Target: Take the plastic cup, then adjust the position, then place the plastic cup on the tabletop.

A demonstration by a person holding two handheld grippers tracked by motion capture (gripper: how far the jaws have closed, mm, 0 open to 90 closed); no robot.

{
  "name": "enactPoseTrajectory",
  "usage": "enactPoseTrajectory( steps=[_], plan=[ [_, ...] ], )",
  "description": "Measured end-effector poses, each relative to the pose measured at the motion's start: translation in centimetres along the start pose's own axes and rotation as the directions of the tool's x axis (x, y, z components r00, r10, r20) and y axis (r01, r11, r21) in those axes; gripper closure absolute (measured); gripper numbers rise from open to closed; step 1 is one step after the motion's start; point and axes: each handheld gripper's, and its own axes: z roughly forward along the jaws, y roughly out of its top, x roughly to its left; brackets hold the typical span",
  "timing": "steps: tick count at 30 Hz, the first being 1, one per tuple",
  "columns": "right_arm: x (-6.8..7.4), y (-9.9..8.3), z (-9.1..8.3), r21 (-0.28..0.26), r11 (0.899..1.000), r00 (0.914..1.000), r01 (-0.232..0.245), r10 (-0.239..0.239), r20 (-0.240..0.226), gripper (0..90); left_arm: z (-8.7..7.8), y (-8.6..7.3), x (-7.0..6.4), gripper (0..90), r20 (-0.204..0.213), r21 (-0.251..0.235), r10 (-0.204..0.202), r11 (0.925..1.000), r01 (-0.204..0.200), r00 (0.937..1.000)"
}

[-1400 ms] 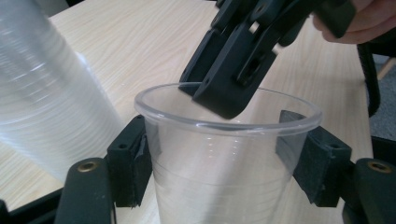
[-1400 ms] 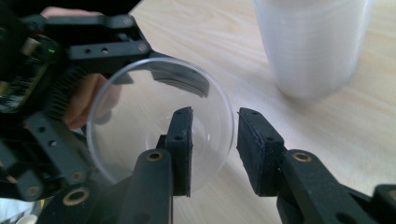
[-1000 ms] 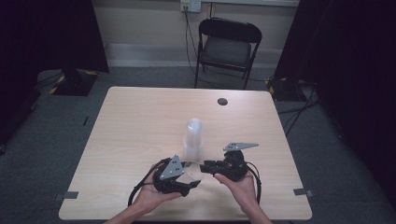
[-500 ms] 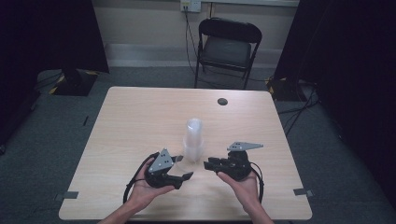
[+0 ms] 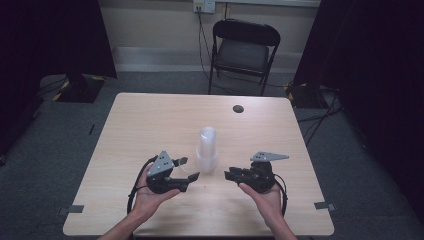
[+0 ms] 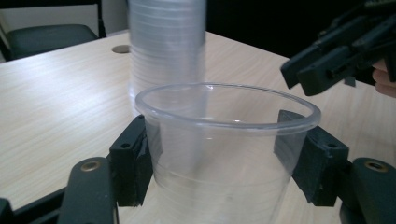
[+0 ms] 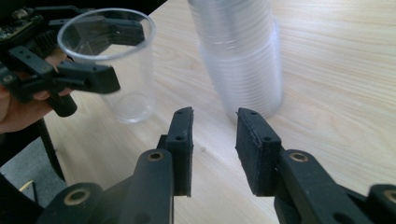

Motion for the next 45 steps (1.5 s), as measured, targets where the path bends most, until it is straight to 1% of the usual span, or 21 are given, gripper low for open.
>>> enactPoseTrajectory(
  steps=[2, 6, 8, 14, 16, 20, 22, 25, 28, 29, 30, 33, 34, 36, 39, 41, 42, 44, 45],
  plan=[
    [-0.1, -0.1, -0.1, -0.001, 1.0, 1.0, -0.003, 0.003, -0.002, 67.0, -0.1, 0.0, 0.2, 31.6, -0.006, -0.012, -0.013, 0.9998, 0.013, 0.9999],
    [-0.2, -0.3, -0.2, 0.005, 1.0, 0.9999, 0.0, 0.0, 0.01, 66.7, -0.4, 0.3, 0.6, 31.6, -0.022, -0.027, -0.018, 0.9995, 0.017, 0.9996],
    [-0.3, -0.4, -0.3, 0.007, 1.0, 0.9999, -0.001, 0.001, 0.017, 66.5, -0.5, 0.4, 0.9, 31.6, -0.033, -0.022, -0.022, 0.9995, 0.021, 0.9992],
    [-0.5, -0.4, -0.5, -0.002, 1.0, 0.9996, 0.0, 0.0, 0.028, 66.1, -0.8, 0.5, 1.6, 31.7, -0.05, -0.04, -0.036, 0.9986, 0.034, 0.9981],
    [-0.6, -0.4, -0.5, -0.001, 1.0, 0.9995, -0.002, 0.002, 0.03, 66.1, -1.0, 0.5, 1.9, 31.8, -0.056, -0.047, -0.055, 0.9975, 0.052, 0.997],
    [-0.7, -0.3, -0.6, -0.001, 1.0, 0.9992, 0.004, -0.004, 0.04, 65.9, -1.4, 0.6, 2.6, 31.8, -0.073, -0.058, -0.074, 0.9959, 0.07, 0.9946],
    [-0.8, -0.1, -0.7, -0.011, 1.0, 0.999, 0.005, -0.004, 0.044, 65.8, -1.5, 0.5, 3.0, 31.8, -0.08, -0.073, -0.089, 0.9939, 0.083, 0.9928],
    [-1.0, -0.1, -0.8, -0.015, 1.0, 0.9986, 0.002, -0.001, 0.053, 65.4, -1.7, 0.7, 3.6, 31.9, -0.106, -0.082, -0.108, 0.9917, 0.099, 0.9885],
    [-1.2, -0.2, -0.8, -0.015, 1.0, 0.9981, -0.001, 0.002, 0.062, 63.6, -1.9, 0.7, 4.1, 33.2, -0.115, -0.104, -0.147, 0.9854, 0.135, 0.9825],
    [-1.3, -0.2, -0.8, -0.019, 1.0, 0.9978, -0.003, 0.004, 0.066, 62.1, -2.0, 0.7, 4.3, 33.3, -0.124, -0.096, -0.148, 0.986, 0.136, 0.9813],
    [-1.3, -0.2, -0.8, -0.02, 1.0, 0.9972, -0.005, 0.007, 0.074, 60.2, -2.0, 0.8, 4.5, 33.4, -0.128, -0.092, -0.141, 0.9872, 0.13, 0.9816],
    [-1.5, -0.3, -0.8, -0.025, 1.0, 0.9964, 0.013, -0.011, 0.084, 58.0, -2.2, 1.2, 5.0, 33.7, -0.145, -0.099, -0.15, 0.9857, 0.136, 0.978],
    [-1.5, -0.3, -0.9, -0.03, 0.999, 0.9959, 0.011, -0.008, 0.09, 57.0, -2.3, 1.4, 5.2, 33.9, -0.149, -0.102, -0.152, 0.9853, 0.138, 0.9772],
    [-1.6, -0.3, -1.0, -0.038, 0.999, 0.9958, 0.01, -0.007, 0.092, 56.5, -2.3, 1.8, 5.6, 34.0, -0.162, -0.115, -0.147, 0.9849, 0.13, 0.9757],
    [-1.7, -0.4, -1.0, -0.043, 0.999, 0.9956, 0.009, -0.005, 0.094, 56.1, -2.3, 2.3, 6.2, 33.9, -0.185, -0.131, -0.152, 0.983, 0.129, 0.9711],
    [-1.8, -0.4, -1.0, -0.046, 0.999, 0.9959, 0.009, -0.005, 0.091, 56.0, -2.2, 2.5, 6.6, 33.8, -0.185, -0.142, -0.15, 0.9819, 0.125, 0.9712],
    [-1.9, -0.4, -1.0, -0.048, 0.999, 0.9958, 0.01, -0.005, 0.092, 56.0, -2.1, 2.7, 6.8, 33.6, -0.185, -0.135, -0.145, 0.9834, 0.121, 0.9721],
    [-2.0, -0.3, -0.9, -0.046, 0.999, 0.9959, 0.007, -0.003, 0.09, 56.5, -2.0, 2.9, 7.3, 33.5, -0.187, -0.136, -0.152, 0.9825, 0.127, 0.9706],
    [-2.1, -0.3, -0.9, -0.042, 0.999, 0.9961, 0.009, -0.005, 0.089, 56.7, -1.9, 3.1, 7.6, 33.4, -0.195, -0.135, -0.152, 0.9827, 0.127, 0.9689]
  ],
)
